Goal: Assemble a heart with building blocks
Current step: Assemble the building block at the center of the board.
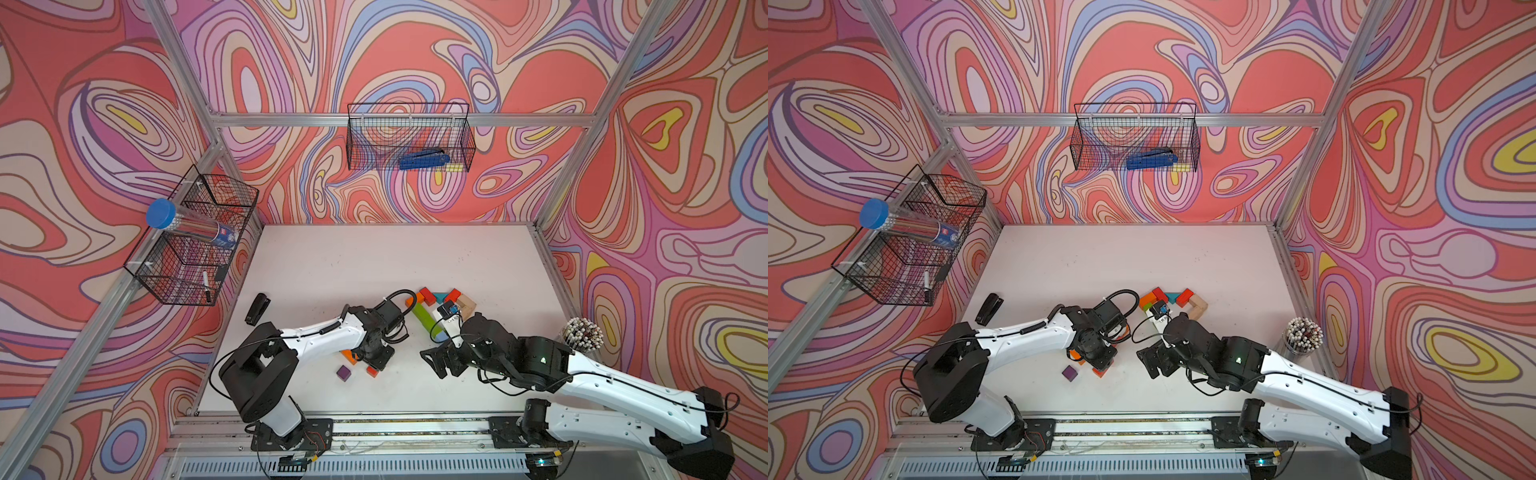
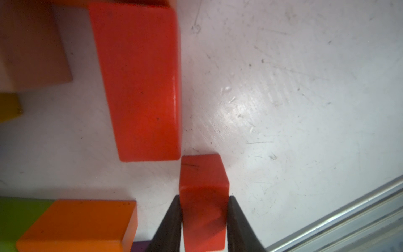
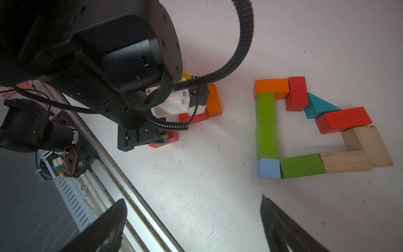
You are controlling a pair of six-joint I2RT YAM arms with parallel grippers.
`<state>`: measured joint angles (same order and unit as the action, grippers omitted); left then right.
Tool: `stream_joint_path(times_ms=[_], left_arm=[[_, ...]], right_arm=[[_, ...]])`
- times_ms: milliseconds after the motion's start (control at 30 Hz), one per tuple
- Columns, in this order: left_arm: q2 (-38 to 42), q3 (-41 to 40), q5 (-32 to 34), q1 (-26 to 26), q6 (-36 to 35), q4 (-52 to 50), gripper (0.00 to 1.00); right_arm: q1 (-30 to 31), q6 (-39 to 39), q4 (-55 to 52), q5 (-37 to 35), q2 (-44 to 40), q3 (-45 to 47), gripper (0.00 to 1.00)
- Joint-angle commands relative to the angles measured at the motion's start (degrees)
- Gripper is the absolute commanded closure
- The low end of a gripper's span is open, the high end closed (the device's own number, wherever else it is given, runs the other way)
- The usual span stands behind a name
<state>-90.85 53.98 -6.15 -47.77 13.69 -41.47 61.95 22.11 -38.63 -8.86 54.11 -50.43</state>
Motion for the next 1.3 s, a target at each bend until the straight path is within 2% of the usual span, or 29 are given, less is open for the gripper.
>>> stream_joint_path(times_ms=[0,633,1267], left_arm=[[-0.44,1.55,-0.16,-0.24,-1.41,-2.85,0.71],[0.15,4.73,0.0,2.54,-7.34,-6.37,0.71],[-1.78,5.22,-0.43,4.98,-9.58,-5.79,0.7]], right_arm=[[-0.17,-0.18,-0.54,-0.8,-0.76,0.81,0.04],[-0.17,-0.01,-0.36,-0.39,-0.84,1.04,0.04],[-0.16,-0.01,-0.54,-0.7,-0.36,0.93,0.04]])
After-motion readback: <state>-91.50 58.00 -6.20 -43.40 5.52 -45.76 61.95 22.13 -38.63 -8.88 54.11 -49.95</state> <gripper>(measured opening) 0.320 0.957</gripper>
